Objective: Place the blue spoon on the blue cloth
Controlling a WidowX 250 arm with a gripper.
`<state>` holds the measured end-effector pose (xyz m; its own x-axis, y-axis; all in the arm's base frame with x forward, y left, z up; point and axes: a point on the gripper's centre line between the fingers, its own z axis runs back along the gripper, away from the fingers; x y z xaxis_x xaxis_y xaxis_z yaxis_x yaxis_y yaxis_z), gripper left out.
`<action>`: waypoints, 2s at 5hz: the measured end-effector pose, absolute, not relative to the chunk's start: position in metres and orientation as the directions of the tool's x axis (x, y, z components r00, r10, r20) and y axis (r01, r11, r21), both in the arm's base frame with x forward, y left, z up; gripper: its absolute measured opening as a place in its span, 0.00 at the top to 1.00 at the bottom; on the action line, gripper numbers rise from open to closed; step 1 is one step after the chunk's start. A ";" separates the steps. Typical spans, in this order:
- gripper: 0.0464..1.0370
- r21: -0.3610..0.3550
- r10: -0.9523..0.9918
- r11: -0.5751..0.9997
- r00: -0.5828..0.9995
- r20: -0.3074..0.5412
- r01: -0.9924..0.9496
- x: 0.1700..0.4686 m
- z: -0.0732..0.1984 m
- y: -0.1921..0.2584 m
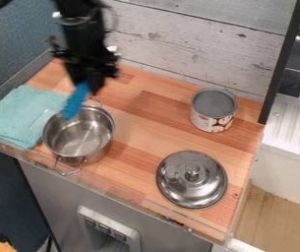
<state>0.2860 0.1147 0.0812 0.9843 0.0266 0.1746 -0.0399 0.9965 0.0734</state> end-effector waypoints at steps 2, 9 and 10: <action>0.66 0.136 0.076 0.987 0.992 0.104 -0.090 0.267 0.051 0.174; 0.03 0.159 0.049 0.985 0.994 0.096 -0.064 0.261 0.039 0.215; 0.04 0.164 0.037 0.985 0.991 0.126 -0.057 0.262 0.051 0.213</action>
